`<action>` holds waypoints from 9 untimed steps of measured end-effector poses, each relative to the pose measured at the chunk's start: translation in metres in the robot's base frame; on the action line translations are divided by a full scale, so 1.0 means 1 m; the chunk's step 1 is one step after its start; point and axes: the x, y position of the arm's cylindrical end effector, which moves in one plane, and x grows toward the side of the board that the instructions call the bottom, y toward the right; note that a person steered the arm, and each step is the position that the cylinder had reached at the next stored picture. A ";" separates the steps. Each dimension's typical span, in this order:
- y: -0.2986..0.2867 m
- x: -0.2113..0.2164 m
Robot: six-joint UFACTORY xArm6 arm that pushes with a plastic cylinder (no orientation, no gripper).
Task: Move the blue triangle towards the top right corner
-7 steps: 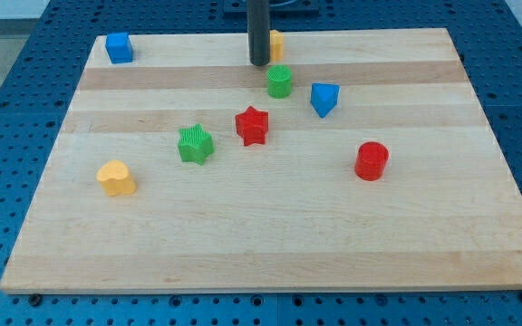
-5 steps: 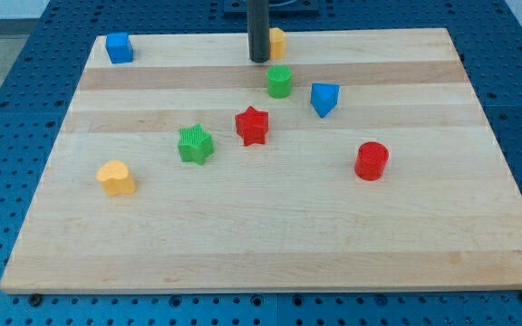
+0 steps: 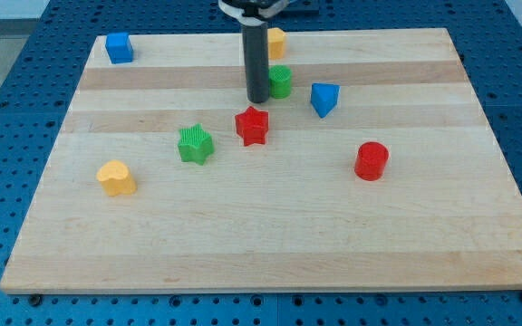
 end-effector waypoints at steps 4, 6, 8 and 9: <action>0.114 0.012; 0.118 -0.023; 0.134 -0.016; 0.141 -0.015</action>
